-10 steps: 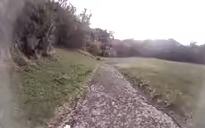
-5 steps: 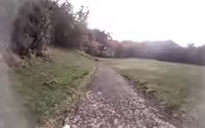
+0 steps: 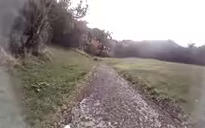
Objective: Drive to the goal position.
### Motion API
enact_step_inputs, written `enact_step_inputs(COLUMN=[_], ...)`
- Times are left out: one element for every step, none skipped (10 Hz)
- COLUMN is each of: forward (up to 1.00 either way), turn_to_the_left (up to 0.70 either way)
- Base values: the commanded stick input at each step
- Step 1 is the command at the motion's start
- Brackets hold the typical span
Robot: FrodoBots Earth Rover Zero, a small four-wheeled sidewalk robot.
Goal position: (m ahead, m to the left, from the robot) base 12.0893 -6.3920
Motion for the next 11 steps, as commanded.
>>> enact_step_inputs(forward=[0.0,0.0,0.0,0.0,0.0,0.0,0.0,0.0,0.0,0.08,0.85], turn_to_the_left=[0.0,0.0,0.0,0.0,0.0,0.0,0.0,0.0,0.0,0.0,0.0])
